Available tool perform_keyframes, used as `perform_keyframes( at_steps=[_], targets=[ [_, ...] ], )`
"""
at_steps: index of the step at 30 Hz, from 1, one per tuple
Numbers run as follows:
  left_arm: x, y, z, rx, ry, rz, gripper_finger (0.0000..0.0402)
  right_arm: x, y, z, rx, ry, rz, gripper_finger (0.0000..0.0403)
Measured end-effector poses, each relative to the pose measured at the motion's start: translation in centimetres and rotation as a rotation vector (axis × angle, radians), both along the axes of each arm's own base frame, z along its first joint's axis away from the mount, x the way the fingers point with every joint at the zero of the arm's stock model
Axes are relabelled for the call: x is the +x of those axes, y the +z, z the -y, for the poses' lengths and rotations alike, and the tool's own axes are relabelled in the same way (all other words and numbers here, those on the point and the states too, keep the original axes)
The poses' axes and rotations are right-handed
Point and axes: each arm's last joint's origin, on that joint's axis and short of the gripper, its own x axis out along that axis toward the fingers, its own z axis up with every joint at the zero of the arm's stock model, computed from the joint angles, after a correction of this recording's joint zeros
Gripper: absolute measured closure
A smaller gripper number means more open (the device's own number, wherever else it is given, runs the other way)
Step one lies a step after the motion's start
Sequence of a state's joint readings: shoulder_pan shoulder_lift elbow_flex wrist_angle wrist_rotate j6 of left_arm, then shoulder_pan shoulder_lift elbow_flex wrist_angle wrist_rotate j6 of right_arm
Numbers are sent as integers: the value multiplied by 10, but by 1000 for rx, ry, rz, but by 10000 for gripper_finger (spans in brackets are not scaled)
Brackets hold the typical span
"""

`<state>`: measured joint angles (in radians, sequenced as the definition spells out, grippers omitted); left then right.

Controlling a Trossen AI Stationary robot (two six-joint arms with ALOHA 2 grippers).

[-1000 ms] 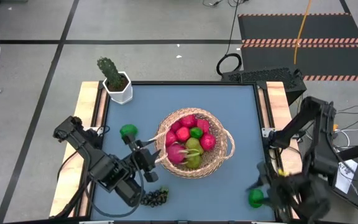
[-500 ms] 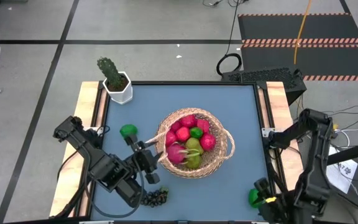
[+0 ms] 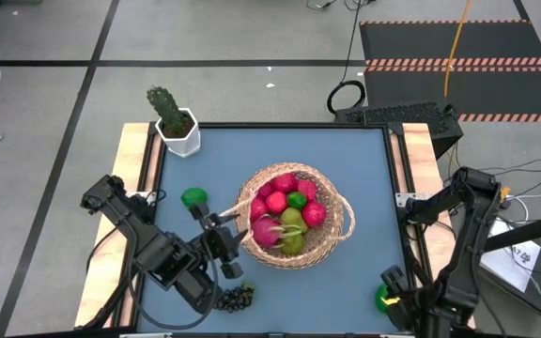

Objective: Build produce basket
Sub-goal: Put the bottom dark green lime into the brown basket

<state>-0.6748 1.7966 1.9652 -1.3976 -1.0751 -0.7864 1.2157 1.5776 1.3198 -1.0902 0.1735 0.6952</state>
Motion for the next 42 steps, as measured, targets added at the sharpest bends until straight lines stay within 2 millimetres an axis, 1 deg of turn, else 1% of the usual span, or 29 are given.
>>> perform_keyframes(
  at_steps=[3, 6, 10, 12, 15, 23, 34, 39, 42],
  targets=[
    [3, 0, -3, -5, 11, 5, 213, 1, -4, 1, 0, 12, 5, 192],
    [5, 0, -6, -6, 22, 6, 213, 2, -8, 0, 2, 41, 15, 149],
    [7, 0, -9, -20, 31, 0, 213, 3, -21, 2, -2, 81, 6, 95],
    [8, 0, -10, -31, 30, -7, 213, 3, -30, 3, 4, 118, 1, 77],
    [8, 0, -11, -34, 30, -10, 213, 3, -41, 4, 20, 174, -1, 61],
    [8, 0, -10, -35, 29, -9, 213, 2, -64, 12, 22, 241, -48, 54],
    [8, 0, -10, -37, 29, -8, 213, -1, -77, 17, 19, 259, -75, 54],
    [8, 0, -10, -38, 30, -6, 213, -2, -88, 19, 45, 275, -62, 54],
    [8, 0, -10, -38, 30, -7, 213, -1, -91, 21, 43, 269, -62, 55]
  ],
)
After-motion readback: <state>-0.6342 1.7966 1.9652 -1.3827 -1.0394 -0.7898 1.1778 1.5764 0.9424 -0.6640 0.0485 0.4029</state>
